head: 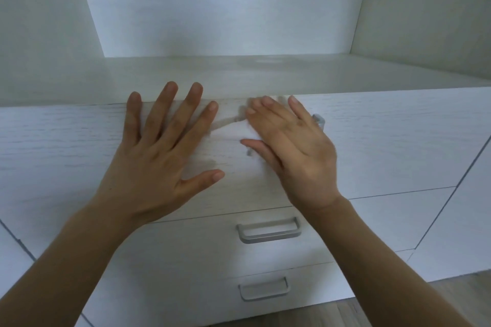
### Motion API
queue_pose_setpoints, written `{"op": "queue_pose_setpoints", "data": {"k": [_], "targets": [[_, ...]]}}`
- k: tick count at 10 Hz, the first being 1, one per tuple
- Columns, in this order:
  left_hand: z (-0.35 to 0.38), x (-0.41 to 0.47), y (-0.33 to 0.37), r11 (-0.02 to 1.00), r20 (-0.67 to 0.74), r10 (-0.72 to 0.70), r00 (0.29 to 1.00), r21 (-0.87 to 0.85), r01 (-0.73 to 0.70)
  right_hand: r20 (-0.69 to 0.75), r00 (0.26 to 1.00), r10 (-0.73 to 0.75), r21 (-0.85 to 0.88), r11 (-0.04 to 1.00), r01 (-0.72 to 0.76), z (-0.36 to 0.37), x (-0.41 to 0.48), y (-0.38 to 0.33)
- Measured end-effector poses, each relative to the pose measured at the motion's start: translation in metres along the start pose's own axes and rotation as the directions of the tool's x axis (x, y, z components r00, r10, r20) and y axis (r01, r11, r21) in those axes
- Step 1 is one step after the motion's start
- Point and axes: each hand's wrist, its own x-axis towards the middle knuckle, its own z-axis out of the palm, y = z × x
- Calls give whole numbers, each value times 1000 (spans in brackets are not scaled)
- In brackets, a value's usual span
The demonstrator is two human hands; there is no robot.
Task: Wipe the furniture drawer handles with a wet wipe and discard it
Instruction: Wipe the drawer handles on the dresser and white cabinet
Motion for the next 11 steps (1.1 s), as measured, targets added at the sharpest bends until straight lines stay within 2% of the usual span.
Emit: {"op": "queue_pose_setpoints", "data": {"k": [1, 3, 5, 6, 7, 8, 9, 10, 11], "targets": [[0, 0, 1, 1000, 1, -7, 1000, -1, 7, -10, 999, 41, -77, 996, -41, -16, -9, 15], [0, 0, 1, 1000, -3, -7, 1000, -10, 7, 0, 1000, -14, 23, 1000, 14, -1, 5, 0], [-2, 2, 1, 1000, 13, -18, 1000, -17, 18, 21, 999, 46, -103, 994, -44, -28, -7, 30], [-2, 2, 2, 1000, 20, -21, 1000, -20, 22, 11, 998, -68, -73, 995, 69, -15, 4, 20], [-2, 2, 3, 999, 8, -20, 1000, -28, 20, 19, 987, -159, 28, 987, 159, 5, 19, 2], [-2, 2, 3, 999, 0, -20, 1000, -34, 20, -12, 991, -131, -24, 991, 130, 6, 19, 5], [-2, 1, 3, 999, 6, -27, 1000, -22, 27, -47, 997, -56, -157, 986, 48, -10, 3, 21], [-2, 2, 2, 999, -6, -28, 1000, -20, 28, -102, 995, 14, -183, 983, -32, -6, 1, 15], [-2, 2, 2, 999, -13, -22, 1000, -30, 22, -84, 996, 22, -91, 995, -30, 11, 9, -5]]}}
